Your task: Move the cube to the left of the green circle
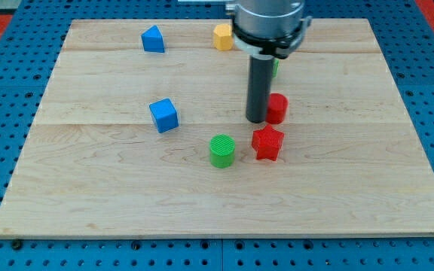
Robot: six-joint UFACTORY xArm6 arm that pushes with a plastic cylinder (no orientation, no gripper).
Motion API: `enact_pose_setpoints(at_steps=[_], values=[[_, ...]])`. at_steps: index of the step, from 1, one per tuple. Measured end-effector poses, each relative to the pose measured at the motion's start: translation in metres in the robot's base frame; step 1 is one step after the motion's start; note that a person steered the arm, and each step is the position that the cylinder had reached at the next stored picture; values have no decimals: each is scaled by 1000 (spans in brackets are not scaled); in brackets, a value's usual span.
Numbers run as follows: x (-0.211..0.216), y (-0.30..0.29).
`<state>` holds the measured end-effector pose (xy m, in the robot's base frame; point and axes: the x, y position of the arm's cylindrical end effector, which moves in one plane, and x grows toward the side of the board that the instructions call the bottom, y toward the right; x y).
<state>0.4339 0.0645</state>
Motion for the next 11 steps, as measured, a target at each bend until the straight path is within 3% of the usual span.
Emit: enact_pose_setpoints(at_steps=[5, 6, 7, 11], values=[[-19, -262], [11, -231], [4, -188], [-6, -152]])
